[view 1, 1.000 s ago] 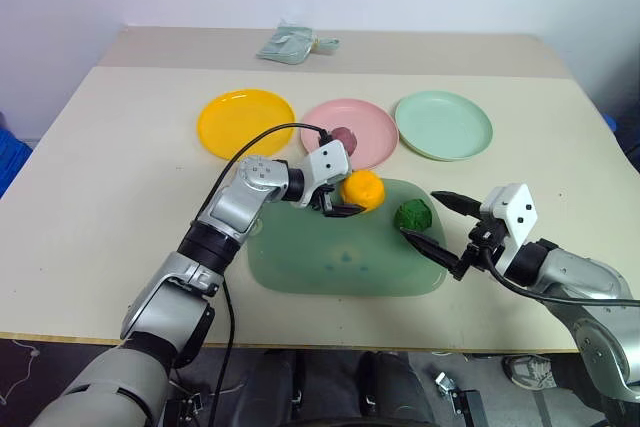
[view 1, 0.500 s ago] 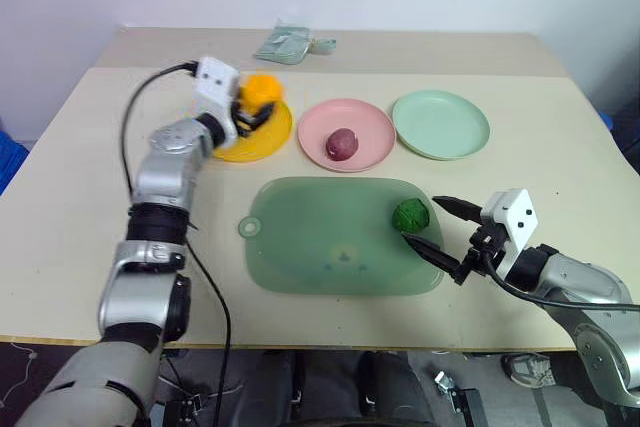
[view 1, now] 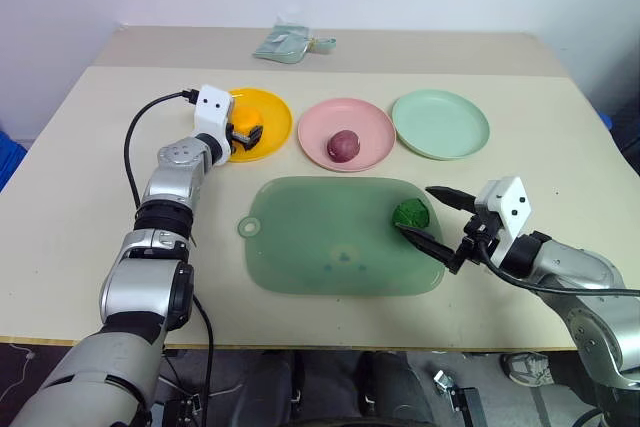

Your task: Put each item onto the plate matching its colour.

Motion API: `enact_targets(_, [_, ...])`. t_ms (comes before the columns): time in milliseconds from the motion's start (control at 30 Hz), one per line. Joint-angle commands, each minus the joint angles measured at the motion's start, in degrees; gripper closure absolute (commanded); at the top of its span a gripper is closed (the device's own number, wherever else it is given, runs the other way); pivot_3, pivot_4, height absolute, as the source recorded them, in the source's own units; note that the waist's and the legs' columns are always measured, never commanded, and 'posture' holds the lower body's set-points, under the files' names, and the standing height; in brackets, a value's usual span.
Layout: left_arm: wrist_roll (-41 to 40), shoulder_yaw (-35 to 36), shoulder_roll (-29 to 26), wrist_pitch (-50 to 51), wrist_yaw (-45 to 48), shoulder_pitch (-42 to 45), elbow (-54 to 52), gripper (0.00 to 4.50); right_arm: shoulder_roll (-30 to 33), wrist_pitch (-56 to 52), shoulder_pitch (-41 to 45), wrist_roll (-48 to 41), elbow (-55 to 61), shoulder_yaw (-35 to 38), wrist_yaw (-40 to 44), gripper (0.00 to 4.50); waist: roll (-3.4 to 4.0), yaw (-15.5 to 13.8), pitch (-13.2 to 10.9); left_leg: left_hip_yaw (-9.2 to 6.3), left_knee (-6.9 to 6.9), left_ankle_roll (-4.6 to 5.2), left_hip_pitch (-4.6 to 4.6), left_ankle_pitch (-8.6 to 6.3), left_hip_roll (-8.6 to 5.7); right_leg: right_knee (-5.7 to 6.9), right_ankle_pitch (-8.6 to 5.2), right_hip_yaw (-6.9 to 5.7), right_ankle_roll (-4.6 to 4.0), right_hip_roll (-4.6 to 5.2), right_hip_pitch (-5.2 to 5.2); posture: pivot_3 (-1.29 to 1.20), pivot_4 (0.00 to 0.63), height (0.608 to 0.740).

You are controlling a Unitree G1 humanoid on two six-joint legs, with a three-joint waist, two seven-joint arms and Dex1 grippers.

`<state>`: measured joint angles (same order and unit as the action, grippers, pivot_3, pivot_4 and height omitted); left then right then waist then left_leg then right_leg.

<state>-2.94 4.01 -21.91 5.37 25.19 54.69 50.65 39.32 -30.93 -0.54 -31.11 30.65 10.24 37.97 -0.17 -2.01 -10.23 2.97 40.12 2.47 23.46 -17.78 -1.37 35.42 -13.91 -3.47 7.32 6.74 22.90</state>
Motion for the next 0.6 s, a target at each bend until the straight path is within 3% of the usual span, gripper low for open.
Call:
enact_targets(33, [-0.53, 0.38, -1.99, -6.07, 2.76, -0.46, -7.69, 0.06, 0.82, -1.14, 0.47, 0.35, 1.14, 1.40, -1.17, 0.00, 0.00, -0.01, 0.00, 0.01, 0.00, 0.00, 0.00, 0.00, 0.00, 0.00, 0.00, 0.00, 0.00, 0.00, 0.00, 0.00, 0.150, 0.740])
enact_targets(200, [-5.94, -3.19, -5.76, -5.28, 19.19, -14.28, -30.15, 0.06, 0.94, -0.99, 3.32, 7.04, -4.01, -3.36, -3.49, 0.00, 0.07, 0.46, 0.05, 0.03, -0.02, -0.02, -0.03, -0.01, 0.01, -0.01, 0.00, 0.02, 0.00, 0.03, -0.01, 0.00, 0.150, 0.740])
enact_targets(500, [-13.98, -9.53, -7.81, 6.99, 30.68, -30.87, -56.47, 0.06, -1.58, 1.71, 6.24, 11.69, -13.26, -6.72, -3.02, 0.00, 0.09, 0.47, 0.05, 0.00, 0.00, -0.03, -0.06, 0.00, 0.00, -0.12, 0.00, 0.05, -0.01, 0.04, -0.05, 0.00, 0.150, 0.740])
enact_targets(600, [-14.25, -11.02, -8.44, 8.99, 31.49, -33.39, -60.47, 0.00, -2.72, 2.48, 7.11, 11.25, -13.61, -6.27, -2.73, 0.79, 0.10, 0.56, 0.05, -0.01, -0.01, -0.04, -0.07, 0.01, 0.02, -0.12, -0.01, 0.06, -0.02, 0.03, -0.04, 0.00, 0.150, 0.740])
